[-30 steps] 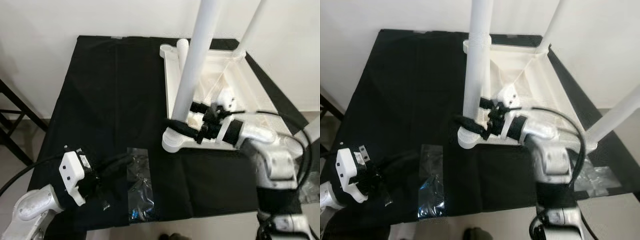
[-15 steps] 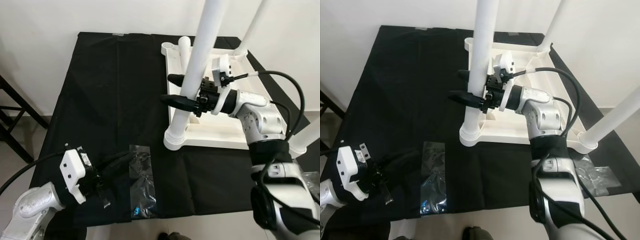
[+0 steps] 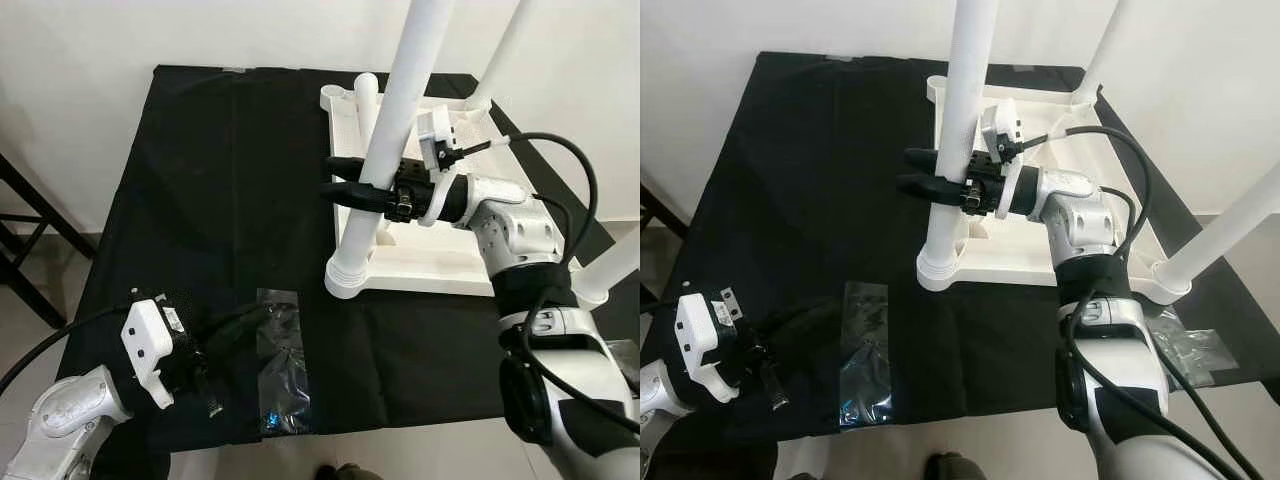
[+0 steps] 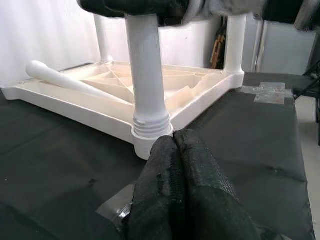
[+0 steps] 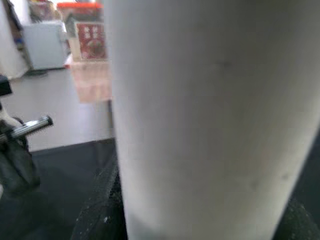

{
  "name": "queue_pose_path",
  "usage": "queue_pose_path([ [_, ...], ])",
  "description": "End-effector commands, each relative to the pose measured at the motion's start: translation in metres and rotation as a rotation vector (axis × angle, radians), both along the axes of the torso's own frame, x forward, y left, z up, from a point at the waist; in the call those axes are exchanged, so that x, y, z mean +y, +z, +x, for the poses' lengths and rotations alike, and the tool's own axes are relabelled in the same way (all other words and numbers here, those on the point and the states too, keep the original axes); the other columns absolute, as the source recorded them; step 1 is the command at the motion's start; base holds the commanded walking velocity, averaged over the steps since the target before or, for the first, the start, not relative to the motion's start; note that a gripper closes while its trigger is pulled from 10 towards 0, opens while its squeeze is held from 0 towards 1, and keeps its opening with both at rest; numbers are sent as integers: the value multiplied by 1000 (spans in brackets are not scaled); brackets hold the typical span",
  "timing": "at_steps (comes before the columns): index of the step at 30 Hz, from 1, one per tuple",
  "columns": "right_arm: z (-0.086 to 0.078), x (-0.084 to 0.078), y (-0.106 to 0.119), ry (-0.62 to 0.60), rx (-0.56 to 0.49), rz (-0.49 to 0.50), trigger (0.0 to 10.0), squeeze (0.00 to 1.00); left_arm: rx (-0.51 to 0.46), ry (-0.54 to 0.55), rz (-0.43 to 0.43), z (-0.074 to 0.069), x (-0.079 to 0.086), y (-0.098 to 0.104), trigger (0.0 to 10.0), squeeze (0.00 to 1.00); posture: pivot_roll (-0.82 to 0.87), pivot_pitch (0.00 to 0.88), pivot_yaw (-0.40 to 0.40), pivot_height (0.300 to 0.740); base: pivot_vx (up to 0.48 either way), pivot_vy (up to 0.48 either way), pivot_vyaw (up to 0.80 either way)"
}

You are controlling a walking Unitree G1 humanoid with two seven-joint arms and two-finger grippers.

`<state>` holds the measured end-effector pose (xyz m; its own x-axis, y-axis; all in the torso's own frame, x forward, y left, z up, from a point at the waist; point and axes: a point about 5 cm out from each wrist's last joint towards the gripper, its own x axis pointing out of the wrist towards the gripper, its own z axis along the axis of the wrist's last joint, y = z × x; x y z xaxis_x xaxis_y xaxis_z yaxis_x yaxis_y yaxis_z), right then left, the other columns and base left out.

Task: Building children table

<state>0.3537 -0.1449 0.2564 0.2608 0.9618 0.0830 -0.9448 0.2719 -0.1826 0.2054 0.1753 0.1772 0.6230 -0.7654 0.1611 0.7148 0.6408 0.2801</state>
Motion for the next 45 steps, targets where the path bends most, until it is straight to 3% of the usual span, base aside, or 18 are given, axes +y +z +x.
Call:
queue_pose_path([
  [1,-7,-5,-29,-98,34,-71,0,0,15,-10,-8,-2,-2,-1,10000,0,59,178,-123,740,0,0,0],
  [6,-20,7,-50,-360,88,-31,0,0,14,-8,-9,-3,0,0,10000,0,52,186,-127,740,0,0,0],
  [7,-30,18,-64,-643,202,127,0,0,13,-5,-8,-3,1,1,10000,0,39,196,-119,740,0,0,0],
  [8,-30,18,-64,-643,202,127,0,0,13,-5,-8,-3,1,1,10000,0,39,196,-119,740,0,0,0],
  [9,-50,37,-87,-721,256,112,0,0,13,0,-6,-2,3,1,10000,0,33,196,-102,740,0,0,0],
  [12,-50,37,-87,-721,256,112,0,0,13,0,-6,-2,3,1,10000,0,33,196,-102,740,0,0,0],
  [14,-66,53,-101,-755,284,102,0,0,16,3,-3,0,5,0,10000,0,35,185,-107,740,0,0,0],
  [19,-59,53,-102,-727,281,84,0,0,16,10,0,2,5,-1,10000,0,53,179,-121,740,0,0,0],
  [20,-58,55,-103,-700,290,69,1137,0,11,27,0,2,5,-1,10000,0,51,177,-121,740,0,0,0],
  [21,-58,55,-103,-700,290,69,1137,0,11,27,0,2,5,-1,10000,0,51,177,-121,740,0,0,0],
  [22,-58,62,-99,-503,319,60,10000,1000,7,40,0,4,5,-1,10000,0,48,172,-118,740,0,0,0],
  [27,-52,58,-81,-353,274,67,10000,1000,17,28,-1,4,4,-2,10000,0,52,165,-118,740,0,0,0],
  [29,-43,49,-59,-258,201,76,10000,1000,19,26,-2,4,3,-2,10000,0,51,162,-120,740,0,0,0],
  [31,-43,49,-59,-258,201,76,10000,1000,19,26,-2,4,3,-2,10000,0,51,162,-120,740,0,0,0],
  [32,-41,44,-47,-194,164,63,10000,0,20,27,-3,4,3,-2,10000,0,50,162,-120,740,0,0,0],
  [37,-28,35,-24,35,72,-42,10000,0,22,27,-5,5,2,-3,10000,0,65,152,-122,740,0,0,0],
  [41,-21,33,-20,103,65,-74,10000,0,23,28,-4,5,1,-4,10000,0,65,152,-122,740,0,0,0],
  [45,2,31,0,165,83,-67,9569,0,25,31,-1,5,2,-4,10000,0,72,150,-122,740,0,0,0],
])
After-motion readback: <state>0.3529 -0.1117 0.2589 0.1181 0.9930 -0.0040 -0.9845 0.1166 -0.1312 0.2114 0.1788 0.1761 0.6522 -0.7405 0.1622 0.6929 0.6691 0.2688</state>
